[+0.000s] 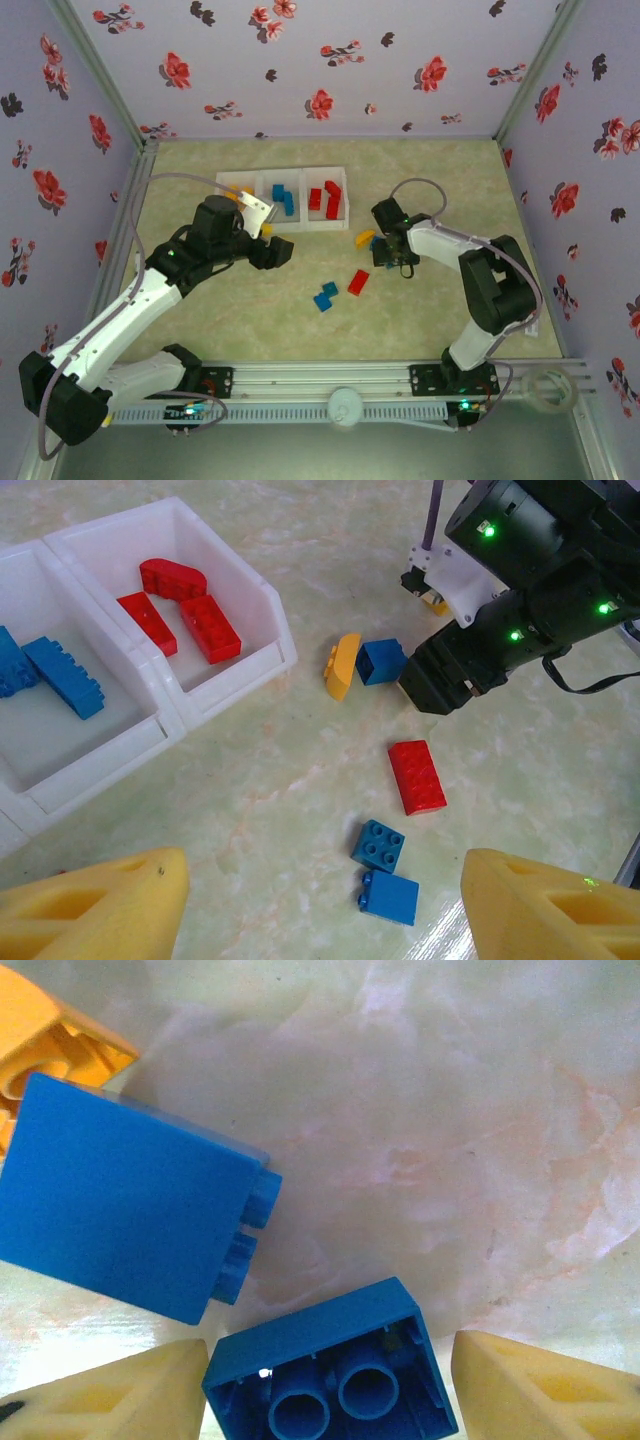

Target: Sort the legos into containers by color

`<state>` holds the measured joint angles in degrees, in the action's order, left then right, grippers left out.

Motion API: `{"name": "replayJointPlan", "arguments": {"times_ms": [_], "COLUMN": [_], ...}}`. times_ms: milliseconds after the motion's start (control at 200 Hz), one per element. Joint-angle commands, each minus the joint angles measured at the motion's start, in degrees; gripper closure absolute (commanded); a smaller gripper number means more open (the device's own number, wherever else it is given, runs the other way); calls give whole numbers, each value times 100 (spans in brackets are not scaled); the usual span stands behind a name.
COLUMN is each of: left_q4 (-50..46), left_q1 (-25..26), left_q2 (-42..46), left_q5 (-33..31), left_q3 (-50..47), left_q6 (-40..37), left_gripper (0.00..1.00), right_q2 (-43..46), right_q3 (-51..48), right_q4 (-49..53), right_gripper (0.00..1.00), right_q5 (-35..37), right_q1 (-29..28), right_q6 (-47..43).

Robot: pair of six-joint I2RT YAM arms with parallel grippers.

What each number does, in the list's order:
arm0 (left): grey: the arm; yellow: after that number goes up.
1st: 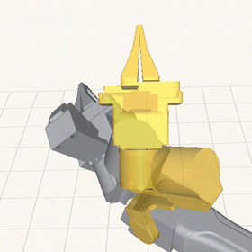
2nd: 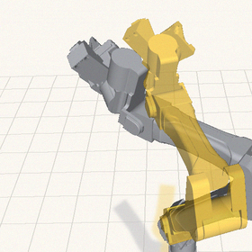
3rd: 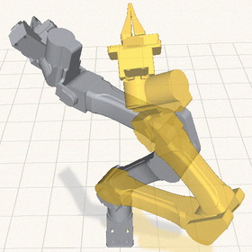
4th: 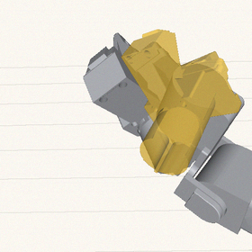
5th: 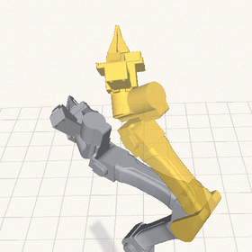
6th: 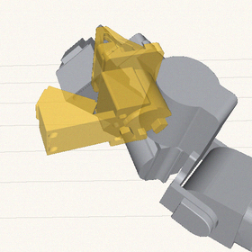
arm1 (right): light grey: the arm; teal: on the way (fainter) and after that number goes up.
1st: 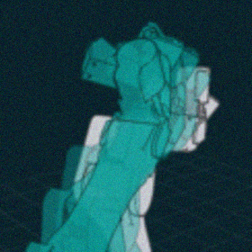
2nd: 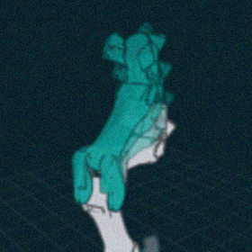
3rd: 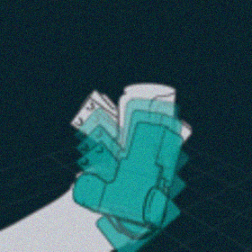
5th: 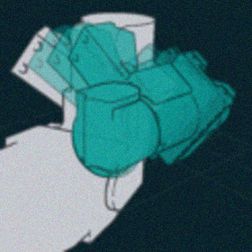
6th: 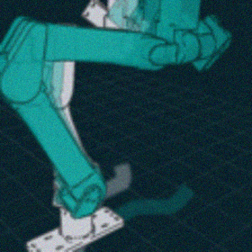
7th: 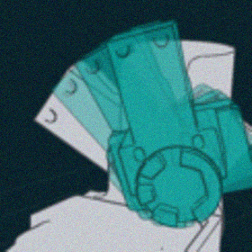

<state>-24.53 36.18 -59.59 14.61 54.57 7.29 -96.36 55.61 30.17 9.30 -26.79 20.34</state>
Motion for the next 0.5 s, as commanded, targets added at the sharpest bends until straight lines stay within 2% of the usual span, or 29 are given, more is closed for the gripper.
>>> {"name": "replayJointPlan", "arguments": {"times_ms": [0,235,495], "left_q4": [-71,-58,-9], "left_q1": [38,38,38], "left_q2": [149,176,221], "left_q5": [21,13,15], "left_q3": [6,-51,-94], "left_q6": [-126,-112,-67], "left_gripper": [27,28,28], "right_q2": [-97,70,655], "right_q3": [190,209,522], "right_q4": [182,252,497], "right_gripper": [37,54,61], "right_q5": [151,37,-144], "right_q1": [-28,-28,-88], "right_q6": [-134,-222,-250]}}
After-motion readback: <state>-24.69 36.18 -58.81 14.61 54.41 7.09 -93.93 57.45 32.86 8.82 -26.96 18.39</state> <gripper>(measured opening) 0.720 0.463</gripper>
